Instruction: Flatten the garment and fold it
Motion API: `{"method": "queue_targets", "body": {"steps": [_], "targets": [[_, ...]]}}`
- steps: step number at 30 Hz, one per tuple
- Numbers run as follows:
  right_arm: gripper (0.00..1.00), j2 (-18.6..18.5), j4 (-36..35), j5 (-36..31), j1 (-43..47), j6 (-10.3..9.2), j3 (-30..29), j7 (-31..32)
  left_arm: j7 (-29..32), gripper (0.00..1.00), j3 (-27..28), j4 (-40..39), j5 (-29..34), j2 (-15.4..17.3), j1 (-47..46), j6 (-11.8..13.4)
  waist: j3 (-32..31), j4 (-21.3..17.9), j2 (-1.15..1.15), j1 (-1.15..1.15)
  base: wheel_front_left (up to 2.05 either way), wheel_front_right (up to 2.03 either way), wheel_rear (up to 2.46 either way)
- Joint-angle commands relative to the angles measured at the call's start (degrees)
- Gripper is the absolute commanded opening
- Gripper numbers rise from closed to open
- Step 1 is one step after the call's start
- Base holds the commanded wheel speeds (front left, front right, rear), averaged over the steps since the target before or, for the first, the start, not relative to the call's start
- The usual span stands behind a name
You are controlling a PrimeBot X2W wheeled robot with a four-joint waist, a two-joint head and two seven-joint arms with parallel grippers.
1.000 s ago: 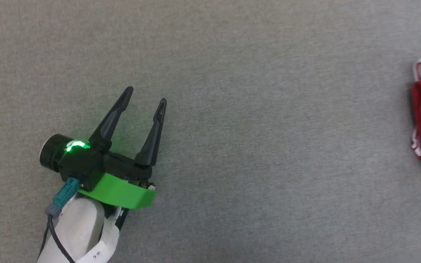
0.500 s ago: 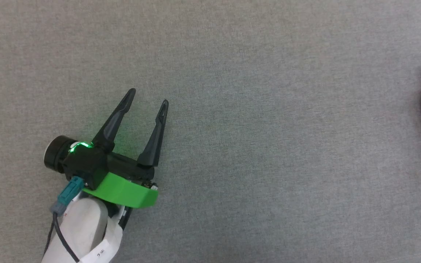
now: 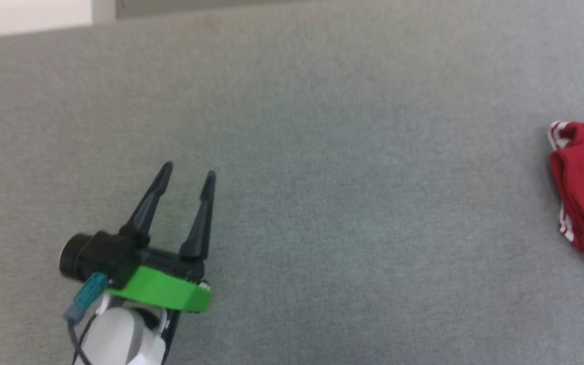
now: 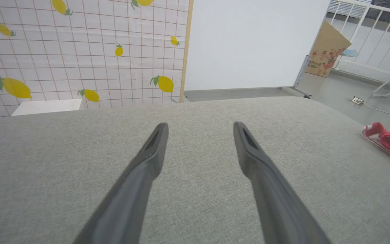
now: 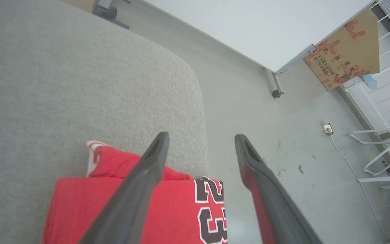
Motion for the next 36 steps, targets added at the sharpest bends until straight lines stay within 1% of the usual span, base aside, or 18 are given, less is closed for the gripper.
{"method": "queue_targets", "body": {"steps": [1, 3, 5, 9, 15, 19, 23, 26, 28, 33, 36], "targets": [[1.00, 1.36, -1.63, 1.04, -0.31, -0.11, 0.36, -1.81, -0.21, 1.00, 1.15, 0.09, -0.03, -0.64, 0.98, -0.21, -5.58, 1.08, 0.00, 0.00, 0.00, 0.00, 0.00], [1.00, 3.26, -4.67, 1.53, 0.44, -0.11, 1.16, -5.26, -0.21, 1.00, 3.39, 0.54, -0.02, -1.74, 2.16, -0.21, -7.30, 1.59, 0.00, 0.00, 0.00, 0.00, 0.00], [1.00, 5.91, -6.93, 2.60, 1.72, -0.11, 1.10, -7.79, -0.21, 1.00, 6.13, 0.88, 0.73, -3.12, 3.21, -0.04, -8.90, 2.14, 0.00, 0.00, 0.00, 0.00, 0.00], [1.00, 10.98, -11.65, 3.93, 5.58, -0.11, 0.81, -11.56, -0.21, 1.00, 9.35, 1.59, 1.82, -5.23, 5.27, -0.04, -11.54, 3.50, 0.00, 0.00, 0.00, 0.00, 0.00], [1.00, 19.38, -18.28, 4.13, 13.91, -0.11, -1.26, -15.78, -0.21, 1.00, 11.17, 3.30, 3.45, -6.55, 7.48, -0.10, -13.91, 5.56, 0.00, 0.00, 0.00, 0.00, 0.00], [1.00, 25.96, -21.18, 4.08, 20.42, -0.11, -3.71, -17.58, -0.21, 1.00, 11.75, 4.85, 3.96, -7.11, 8.39, -0.12, -15.09, 6.92, 0.00, 0.00, 0.00, 0.00, 0.00], [1.00, 30.81, -23.14, 4.01, 26.09, -0.11, -4.96, -18.81, -0.21, 1.00, 12.03, 6.14, 4.41, -7.42, 8.74, -0.15, -15.70, 7.83, 0.00, 0.00, 0.00, 0.00, 0.00], [1.00, 32.80, -23.73, 3.65, 29.82, -0.11, -6.11, -19.18, -0.21, 1.00, 11.87, 7.40, 5.50, -7.55, 9.29, -0.16, -16.10, 8.27, 0.00, 0.00, 0.00, 0.00, 0.00], [1.00, 33.48, -23.87, 3.82, 31.57, -0.11, -6.27, -19.26, -0.21, 1.00, 12.10, 8.05, 5.44, -7.70, 9.50, -0.16, -16.23, 8.42, 0.00, 0.00, 0.00, 0.00, 0.00], [1.00, 34.12, -23.28, 2.79, 34.97, -0.11, -5.53, -19.60, -0.21, 1.00, 11.82, 9.60, 7.40, -7.85, 10.01, -0.14, -16.60, 8.46, 0.00, 0.00, 0.00, 0.00, 0.00], [1.00, 34.16, -22.59, 3.68, 35.33, -0.11, -5.26, -19.93, -0.21, 1.00, 11.71, 10.45, 8.23, -7.89, 10.04, -0.14, -16.68, 8.51, 0.00, 0.00, 0.00, 0.00, 0.00]]}}
